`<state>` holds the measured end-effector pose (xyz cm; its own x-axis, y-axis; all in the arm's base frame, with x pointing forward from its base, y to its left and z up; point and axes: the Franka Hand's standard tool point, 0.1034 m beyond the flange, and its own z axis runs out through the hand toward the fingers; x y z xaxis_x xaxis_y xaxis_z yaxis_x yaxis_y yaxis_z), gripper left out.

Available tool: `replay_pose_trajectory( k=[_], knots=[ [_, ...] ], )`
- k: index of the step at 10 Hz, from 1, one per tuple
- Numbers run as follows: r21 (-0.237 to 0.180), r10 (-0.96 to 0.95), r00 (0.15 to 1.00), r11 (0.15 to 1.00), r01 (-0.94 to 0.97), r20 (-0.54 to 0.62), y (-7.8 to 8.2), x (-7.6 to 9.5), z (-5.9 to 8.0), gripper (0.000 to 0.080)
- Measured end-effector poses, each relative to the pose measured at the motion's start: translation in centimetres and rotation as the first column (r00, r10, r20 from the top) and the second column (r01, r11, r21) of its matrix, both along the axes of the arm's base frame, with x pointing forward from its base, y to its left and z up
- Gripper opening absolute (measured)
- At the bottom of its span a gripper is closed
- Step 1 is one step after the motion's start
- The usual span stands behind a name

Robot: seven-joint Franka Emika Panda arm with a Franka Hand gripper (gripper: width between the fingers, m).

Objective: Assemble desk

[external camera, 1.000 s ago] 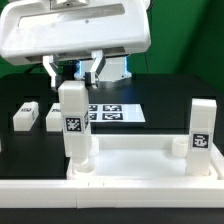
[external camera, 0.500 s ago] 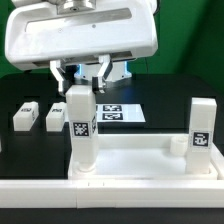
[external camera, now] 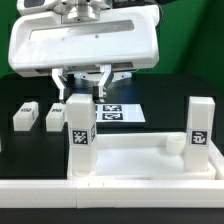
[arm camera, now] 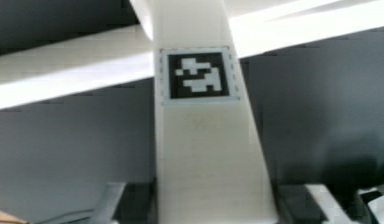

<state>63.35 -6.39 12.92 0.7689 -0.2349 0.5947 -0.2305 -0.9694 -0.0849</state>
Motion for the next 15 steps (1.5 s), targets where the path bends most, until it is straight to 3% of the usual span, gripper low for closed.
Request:
replay_pose_trajectory(
  k=[4,5,6,7,13,14,15],
  knots=[
    [-0.008,-0.013,1.000,1.000,0.014,0.016,-0.05,0.00,-0.05,0.0296],
    [-0.008,-0.013,1.000,1.000,0.014,0.016,-0.05,0.00,-0.06,0.0506],
    [-0.008,-0.014,1.000,1.000,0.014,0.016,-0.05,0.00,-0.06,0.0506],
    [-0.008,-0.013,1.000,1.000,0.014,0.016,-0.05,0.00,-0.06,0.0623],
    [-0.007,-0.014,1.000,1.000,0.014,0.016,-0.05,0.00,-0.06,0.0649],
    [0.002,-0.009,1.000,1.000,0.009,0.004,0.13,-0.06,-0.21,0.0649],
    [0.038,0.004,0.999,0.999,-0.003,-0.033,0.54,-0.10,-0.24,0.0649]
  ],
)
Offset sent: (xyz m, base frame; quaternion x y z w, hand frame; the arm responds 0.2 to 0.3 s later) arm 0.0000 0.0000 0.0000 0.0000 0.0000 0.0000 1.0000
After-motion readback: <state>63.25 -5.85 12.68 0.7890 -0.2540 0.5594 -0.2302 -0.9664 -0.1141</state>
